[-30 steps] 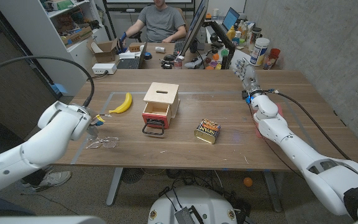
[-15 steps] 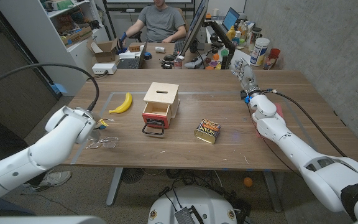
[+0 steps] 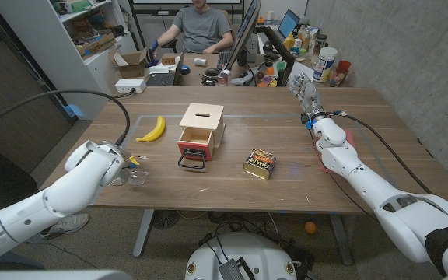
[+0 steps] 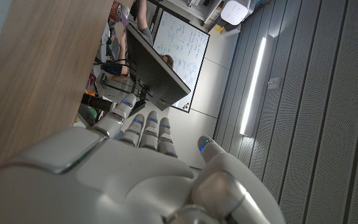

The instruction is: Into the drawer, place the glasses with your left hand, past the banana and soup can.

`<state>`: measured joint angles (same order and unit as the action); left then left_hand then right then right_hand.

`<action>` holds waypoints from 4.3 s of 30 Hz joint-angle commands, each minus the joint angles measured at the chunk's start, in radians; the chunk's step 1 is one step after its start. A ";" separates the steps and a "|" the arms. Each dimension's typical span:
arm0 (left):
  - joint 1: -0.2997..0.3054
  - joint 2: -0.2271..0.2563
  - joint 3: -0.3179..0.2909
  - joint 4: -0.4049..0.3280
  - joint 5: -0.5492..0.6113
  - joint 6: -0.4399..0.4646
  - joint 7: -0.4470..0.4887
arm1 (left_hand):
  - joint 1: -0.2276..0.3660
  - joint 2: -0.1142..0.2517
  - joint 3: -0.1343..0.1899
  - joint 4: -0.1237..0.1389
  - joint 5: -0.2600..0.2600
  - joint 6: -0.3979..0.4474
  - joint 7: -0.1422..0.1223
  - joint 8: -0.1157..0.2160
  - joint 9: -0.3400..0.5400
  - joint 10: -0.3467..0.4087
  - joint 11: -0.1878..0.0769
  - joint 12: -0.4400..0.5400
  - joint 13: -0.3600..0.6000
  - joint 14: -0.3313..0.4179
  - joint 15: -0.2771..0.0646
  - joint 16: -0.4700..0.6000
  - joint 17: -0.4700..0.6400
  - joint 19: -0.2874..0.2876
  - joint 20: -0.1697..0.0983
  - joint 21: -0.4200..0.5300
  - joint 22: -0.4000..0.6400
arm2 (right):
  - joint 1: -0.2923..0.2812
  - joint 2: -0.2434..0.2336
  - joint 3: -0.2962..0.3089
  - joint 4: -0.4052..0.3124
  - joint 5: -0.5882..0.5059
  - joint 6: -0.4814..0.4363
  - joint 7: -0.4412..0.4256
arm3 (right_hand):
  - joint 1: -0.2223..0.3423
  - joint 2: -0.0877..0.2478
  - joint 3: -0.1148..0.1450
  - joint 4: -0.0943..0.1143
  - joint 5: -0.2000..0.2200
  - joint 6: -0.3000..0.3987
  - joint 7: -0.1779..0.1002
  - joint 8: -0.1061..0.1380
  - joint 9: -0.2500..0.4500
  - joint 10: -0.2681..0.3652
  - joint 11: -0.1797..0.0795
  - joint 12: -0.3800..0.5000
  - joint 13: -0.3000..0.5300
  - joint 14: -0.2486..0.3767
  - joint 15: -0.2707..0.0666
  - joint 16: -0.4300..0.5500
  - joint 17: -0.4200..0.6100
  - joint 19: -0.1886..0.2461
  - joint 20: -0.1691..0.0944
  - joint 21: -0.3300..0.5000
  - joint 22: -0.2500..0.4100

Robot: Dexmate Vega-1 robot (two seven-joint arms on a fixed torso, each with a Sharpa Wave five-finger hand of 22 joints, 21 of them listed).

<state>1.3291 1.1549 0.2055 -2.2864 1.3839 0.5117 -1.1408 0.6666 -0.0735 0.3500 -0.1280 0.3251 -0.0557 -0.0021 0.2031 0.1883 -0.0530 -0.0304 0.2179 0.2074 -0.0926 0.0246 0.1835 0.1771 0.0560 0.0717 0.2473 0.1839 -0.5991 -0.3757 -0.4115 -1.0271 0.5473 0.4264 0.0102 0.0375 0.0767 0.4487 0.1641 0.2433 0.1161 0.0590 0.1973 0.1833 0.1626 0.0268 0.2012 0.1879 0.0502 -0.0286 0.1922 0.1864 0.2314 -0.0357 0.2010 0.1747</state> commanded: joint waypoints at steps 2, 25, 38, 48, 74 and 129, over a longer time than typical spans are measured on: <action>-0.008 -0.022 0.050 0.029 -0.003 0.018 0.052 | 0.011 0.010 -0.006 0.000 -0.005 -0.005 -0.001 -0.004 0.005 -0.006 -0.001 -0.001 0.001 -0.009 -0.001 0.001 -0.001 0.010 0.004 -0.001 0.002 | -0.004 -0.009 0.004 -0.005 0.008 0.004 0.012 | -0.005 0.071 0.006 -0.001 -0.002 0.010 -0.003 -0.003 0.002 0.011 0.001 -0.004 0.003 0.010 -0.003 0.000 0.000 0.008 -0.029 0.002 0.001; -0.032 -0.013 0.113 0.050 -0.001 0.040 0.097 | 0.031 0.034 -0.014 0.003 -0.018 0.000 -0.004 -0.004 0.006 -0.002 -0.007 0.003 0.002 0.001 -0.005 0.006 -0.001 0.042 0.000 0.001 0.002 | -0.002 -0.011 0.007 0.006 0.013 0.003 0.017 | -0.005 0.071 0.007 -0.001 -0.003 0.011 -0.004 -0.003 0.002 0.012 0.002 -0.005 0.003 0.010 -0.003 0.000 0.000 0.007 -0.030 0.001 0.001; -0.048 -0.013 0.137 0.064 -0.015 0.039 0.125 | 0.100 0.075 -0.008 -0.017 -0.044 0.001 0.002 -0.004 0.006 0.052 -0.009 0.028 0.004 0.065 -0.014 0.017 -0.001 0.159 -0.030 0.028 0.002 | -0.003 -0.013 0.012 0.009 0.015 0.004 0.013 | -0.005 0.071 0.007 0.000 -0.003 0.017 -0.006 -0.001 0.002 0.016 0.002 -0.003 0.003 0.013 -0.003 0.001 0.000 0.008 -0.031 0.001 0.001; -0.053 -0.014 0.153 0.070 -0.026 0.042 0.145 | 0.210 0.115 0.011 -0.041 -0.078 -0.022 0.006 -0.009 0.006 0.055 0.000 0.031 0.006 0.130 -0.025 0.016 -0.002 0.288 -0.054 0.061 0.002 | 0.002 -0.008 0.013 0.023 0.018 0.014 0.018 | -0.006 0.071 0.007 0.000 -0.003 0.018 -0.006 -0.001 0.002 0.017 0.005 -0.004 0.003 0.015 -0.003 0.001 0.000 0.009 -0.031 0.001 0.001; 0.021 0.031 0.142 0.059 -0.156 0.116 0.425 | 0.403 0.105 -0.054 -0.023 -0.129 0.203 0.068 0.073 0.010 0.601 -0.185 0.112 -0.028 0.811 -0.250 0.038 -0.002 0.741 -0.181 0.207 0.004 | -0.015 -0.024 0.015 -0.013 0.001 0.016 -0.006 | -0.005 0.071 0.008 -0.001 -0.003 0.017 -0.006 -0.003 0.002 0.017 0.000 -0.005 0.003 0.020 0.000 0.001 0.000 0.009 -0.027 0.001 0.001; 0.205 0.314 0.040 -0.084 -0.538 0.377 0.903 | 0.489 0.174 0.025 -0.035 -0.149 1.117 0.014 0.150 0.012 1.310 -0.130 0.085 -0.026 1.394 -0.256 0.071 0.014 0.982 -0.213 0.343 0.007 | -0.012 -0.027 0.001 -0.037 -0.029 0.005 -0.026 | -0.003 0.072 0.012 -0.002 -0.003 0.022 -0.008 -0.003 0.002 0.021 -0.001 -0.005 0.003 0.032 -0.002 0.002 -0.001 0.015 -0.027 0.002 0.001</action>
<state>1.5063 1.3986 0.2667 -2.3356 0.9139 0.8158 -0.3075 1.1023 0.0590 0.3600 -0.1734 0.1710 0.9012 0.0212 0.3548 0.1973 1.1593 -0.0592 0.3067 0.1800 1.2353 -0.1706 0.2517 0.1909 1.0305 -0.1430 0.5845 0.1886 -0.6279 -0.4145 -0.4020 -1.0868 0.5252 0.4236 -0.0214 0.0374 0.0767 0.4528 0.1601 0.2433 0.1269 0.0482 0.1973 0.1833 0.1749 0.0251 0.2012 0.1879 0.0735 -0.0305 0.1924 0.1864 0.2384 -0.0428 0.2010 0.1723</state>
